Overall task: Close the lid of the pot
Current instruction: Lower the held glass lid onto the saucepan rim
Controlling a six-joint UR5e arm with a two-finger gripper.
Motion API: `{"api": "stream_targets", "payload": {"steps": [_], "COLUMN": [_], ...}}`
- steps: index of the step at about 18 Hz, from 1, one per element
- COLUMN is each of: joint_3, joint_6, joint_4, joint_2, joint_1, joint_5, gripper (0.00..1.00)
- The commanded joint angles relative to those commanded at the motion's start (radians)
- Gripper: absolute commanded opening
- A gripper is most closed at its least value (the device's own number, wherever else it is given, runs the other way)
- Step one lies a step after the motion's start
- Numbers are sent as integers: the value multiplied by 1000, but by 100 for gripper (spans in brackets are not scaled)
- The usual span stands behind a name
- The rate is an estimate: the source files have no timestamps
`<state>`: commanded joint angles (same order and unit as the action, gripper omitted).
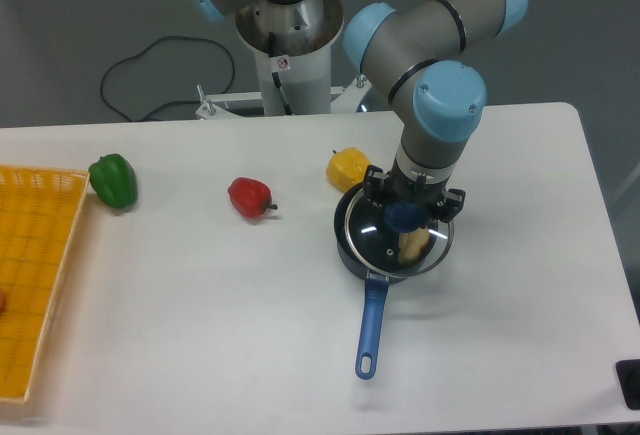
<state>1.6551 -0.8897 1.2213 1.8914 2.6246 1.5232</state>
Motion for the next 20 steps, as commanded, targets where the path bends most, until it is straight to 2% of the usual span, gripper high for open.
{"api": "stream_targets", "payload": {"steps": [3, 13, 20], "joint_3": [22, 32, 61], "joint_6": [-3, -3, -6], "joint_4": [-29, -26, -28], "joint_2": [-3, -20, -46], "joint_1": [2, 3, 3], "joint_5": [-2, -3, -3], "gripper": [56, 56, 56]}}
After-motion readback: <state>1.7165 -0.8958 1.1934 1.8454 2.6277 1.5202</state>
